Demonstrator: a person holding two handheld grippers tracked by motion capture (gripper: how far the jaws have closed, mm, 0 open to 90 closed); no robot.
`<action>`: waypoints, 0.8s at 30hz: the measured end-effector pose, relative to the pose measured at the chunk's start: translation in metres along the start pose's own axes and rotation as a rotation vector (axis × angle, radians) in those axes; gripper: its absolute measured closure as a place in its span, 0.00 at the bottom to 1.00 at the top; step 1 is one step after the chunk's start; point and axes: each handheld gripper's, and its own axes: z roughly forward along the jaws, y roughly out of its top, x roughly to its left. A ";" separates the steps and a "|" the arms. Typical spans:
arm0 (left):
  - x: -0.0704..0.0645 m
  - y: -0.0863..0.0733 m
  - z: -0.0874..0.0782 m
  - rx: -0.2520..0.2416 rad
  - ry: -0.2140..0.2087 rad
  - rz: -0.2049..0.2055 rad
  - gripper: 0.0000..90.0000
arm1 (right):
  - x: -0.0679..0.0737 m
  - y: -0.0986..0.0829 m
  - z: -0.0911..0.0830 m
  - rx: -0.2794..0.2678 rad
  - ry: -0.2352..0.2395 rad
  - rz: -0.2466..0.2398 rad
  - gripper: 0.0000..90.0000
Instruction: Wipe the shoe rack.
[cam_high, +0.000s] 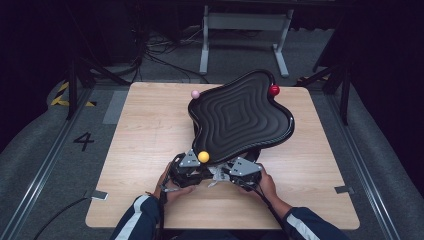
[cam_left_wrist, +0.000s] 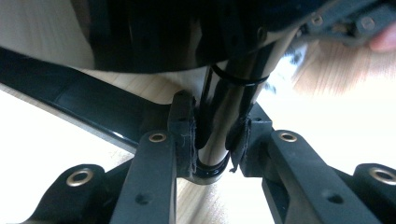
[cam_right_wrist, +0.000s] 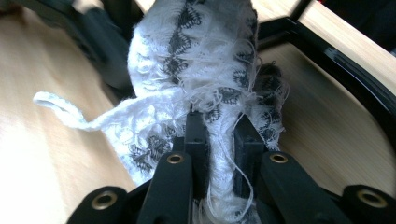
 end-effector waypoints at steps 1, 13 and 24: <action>0.000 0.000 0.000 -0.001 -0.001 0.000 0.81 | -0.002 -0.002 -0.002 0.007 -0.003 0.011 0.88; 0.004 0.000 -0.001 0.002 -0.002 -0.005 0.80 | -0.042 -0.029 -0.021 0.047 -0.101 0.071 0.89; 0.007 0.000 -0.002 0.007 -0.002 0.003 0.80 | -0.076 -0.045 -0.031 0.077 -0.207 0.121 0.89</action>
